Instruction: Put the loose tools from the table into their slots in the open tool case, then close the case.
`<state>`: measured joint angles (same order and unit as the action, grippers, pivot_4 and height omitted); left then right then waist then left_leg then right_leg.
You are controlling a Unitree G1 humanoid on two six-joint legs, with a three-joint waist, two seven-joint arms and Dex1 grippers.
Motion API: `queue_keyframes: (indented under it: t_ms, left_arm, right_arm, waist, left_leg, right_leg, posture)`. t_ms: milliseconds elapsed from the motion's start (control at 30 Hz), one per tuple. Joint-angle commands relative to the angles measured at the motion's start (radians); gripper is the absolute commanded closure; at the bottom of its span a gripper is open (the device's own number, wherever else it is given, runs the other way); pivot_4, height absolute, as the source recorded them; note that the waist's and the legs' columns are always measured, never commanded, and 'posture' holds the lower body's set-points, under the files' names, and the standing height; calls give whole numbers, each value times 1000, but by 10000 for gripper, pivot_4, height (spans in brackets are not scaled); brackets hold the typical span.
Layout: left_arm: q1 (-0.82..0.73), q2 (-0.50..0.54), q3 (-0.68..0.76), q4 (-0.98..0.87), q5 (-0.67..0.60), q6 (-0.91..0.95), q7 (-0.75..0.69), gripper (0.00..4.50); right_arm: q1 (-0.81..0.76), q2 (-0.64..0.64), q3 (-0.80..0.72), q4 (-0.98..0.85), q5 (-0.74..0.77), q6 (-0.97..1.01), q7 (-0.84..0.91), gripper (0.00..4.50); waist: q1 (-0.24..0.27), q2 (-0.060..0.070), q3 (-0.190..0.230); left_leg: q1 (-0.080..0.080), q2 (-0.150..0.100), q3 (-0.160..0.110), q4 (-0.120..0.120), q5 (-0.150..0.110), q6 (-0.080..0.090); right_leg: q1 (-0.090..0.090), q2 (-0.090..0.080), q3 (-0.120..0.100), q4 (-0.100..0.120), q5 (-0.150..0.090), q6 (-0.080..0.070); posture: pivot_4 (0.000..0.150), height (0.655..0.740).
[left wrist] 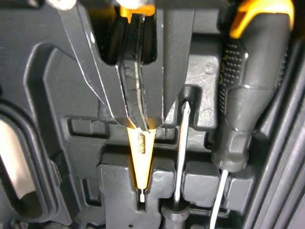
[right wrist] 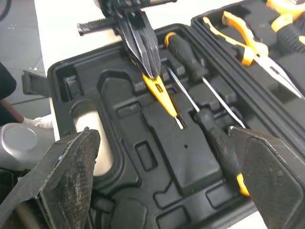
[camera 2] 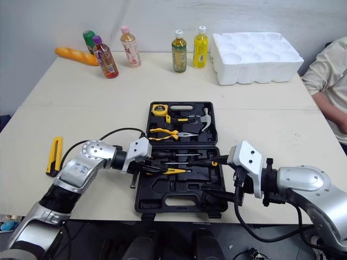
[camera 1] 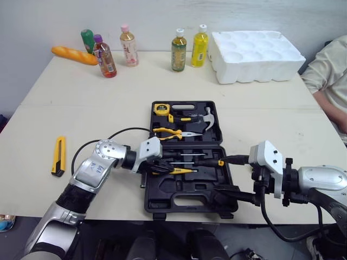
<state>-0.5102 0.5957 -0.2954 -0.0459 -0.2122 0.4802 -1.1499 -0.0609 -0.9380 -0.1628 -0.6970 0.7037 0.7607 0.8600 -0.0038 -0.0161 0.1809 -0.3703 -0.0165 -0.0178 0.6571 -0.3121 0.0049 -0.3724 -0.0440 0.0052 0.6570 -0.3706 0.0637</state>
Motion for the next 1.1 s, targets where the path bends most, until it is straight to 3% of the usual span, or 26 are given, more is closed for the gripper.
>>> queue_keyframes:
  t_ms: [33,200,367,400,500,733,867,1100]
  left_arm:
    - [33,-5,12,-7,-19,25,12,44417]
    - [117,-22,246,-137,-209,126,91,27273]
    - [401,33,601,-337,-401,272,193,4364]
    - [461,42,677,-357,-425,295,211,1441]
    - [612,35,880,-382,-497,337,264,449]
    - [951,-91,1206,-280,-427,161,385,449]
    - [1067,-126,1257,-232,-394,74,397,449]
    - [1065,-129,1248,-191,-407,35,465,449]
  right_arm:
    - [-8,2,-17,12,3,-21,6,0]
    - [39,-24,-94,102,-13,-44,39,0]
    - [97,-90,-302,301,-10,-42,128,0]
    - [115,-103,-342,346,-14,-44,152,0]
    - [179,-131,-417,477,-69,-92,213,0]
    - [180,-193,-407,905,-240,-291,277,0]
    - [109,-210,-368,1065,-283,-367,307,0]
    - [-11,-224,-300,1204,-338,-461,353,0]
  waist:
    - [2,0,0]
    - [2,-1,0]
    - [-2,0,1]
    - [1,0,1]
    - [3,0,1]
    - [-1,0,1]
    - [-8,0,1]
    - [-1,5,0]
  left_leg:
    - [0,0,0,0,0,0]
    - [-3,0,0,1,0,0]
    - [-3,0,0,0,2,-4]
    - [-2,0,0,0,2,-4]
    - [-1,1,0,-1,0,1]
    - [0,0,1,-2,-3,4]
    - [2,0,2,-6,-3,4]
    - [1,0,2,-8,-3,3]
  right_leg:
    - [0,0,0,0,0,0]
    - [-2,0,0,0,0,0]
    - [-2,0,1,-1,0,0]
    - [-2,0,1,-1,0,0]
    - [-1,0,0,-1,0,0]
    - [1,-2,1,-6,0,0]
    - [1,-2,2,-6,0,0]
    - [-1,-2,1,-7,0,-1]
  posture:
    - [1500,7400]
    - [1500,7400]
    - [1500,7400]
    - [1500,7400]
    - [1500,7400]
    - [1500,7400]
    - [1500,7400]
    - [1500,7400]
